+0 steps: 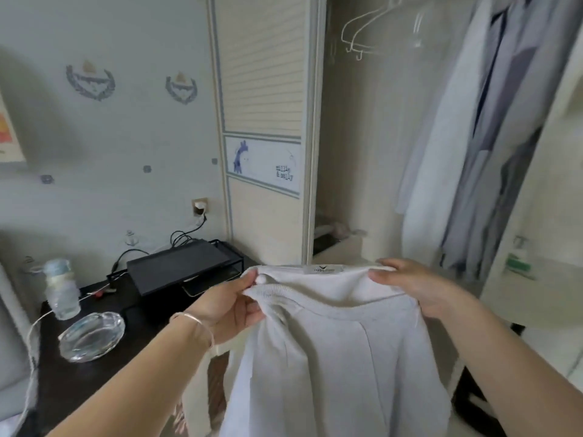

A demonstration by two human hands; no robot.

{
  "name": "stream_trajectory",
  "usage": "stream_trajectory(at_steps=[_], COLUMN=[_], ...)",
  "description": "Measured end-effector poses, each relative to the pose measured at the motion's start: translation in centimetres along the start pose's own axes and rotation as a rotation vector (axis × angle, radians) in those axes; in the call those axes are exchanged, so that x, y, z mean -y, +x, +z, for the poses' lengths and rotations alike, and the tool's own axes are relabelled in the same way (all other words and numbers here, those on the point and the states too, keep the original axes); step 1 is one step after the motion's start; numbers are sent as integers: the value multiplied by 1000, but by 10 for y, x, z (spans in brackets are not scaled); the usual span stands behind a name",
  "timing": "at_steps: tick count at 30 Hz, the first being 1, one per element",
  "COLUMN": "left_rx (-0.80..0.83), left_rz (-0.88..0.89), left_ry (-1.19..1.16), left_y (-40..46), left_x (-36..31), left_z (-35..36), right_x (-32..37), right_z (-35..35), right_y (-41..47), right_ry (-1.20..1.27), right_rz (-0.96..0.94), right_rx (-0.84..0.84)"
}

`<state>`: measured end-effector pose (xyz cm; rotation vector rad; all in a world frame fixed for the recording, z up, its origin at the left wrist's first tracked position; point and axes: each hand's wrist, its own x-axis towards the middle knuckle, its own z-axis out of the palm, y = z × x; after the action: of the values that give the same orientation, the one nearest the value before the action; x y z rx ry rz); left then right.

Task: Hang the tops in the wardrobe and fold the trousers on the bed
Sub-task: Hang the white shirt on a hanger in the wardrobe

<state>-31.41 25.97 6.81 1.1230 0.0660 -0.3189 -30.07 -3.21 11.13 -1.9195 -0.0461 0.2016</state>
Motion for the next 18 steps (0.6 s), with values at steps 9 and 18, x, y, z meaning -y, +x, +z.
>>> stream_trajectory(at_steps=[9,18], left_rx=[-59,98], left_rz=[-48,-23], left_ry=[-171,-131], left_y=[175,326], left_x=[-4,-52], left_z=[146,242], right_x=[-39,-19], right_z=[-140,-184], right_y=[76,203], right_ry=[-391,-459], right_rz=[-5,30], right_rx=[-217,-428])
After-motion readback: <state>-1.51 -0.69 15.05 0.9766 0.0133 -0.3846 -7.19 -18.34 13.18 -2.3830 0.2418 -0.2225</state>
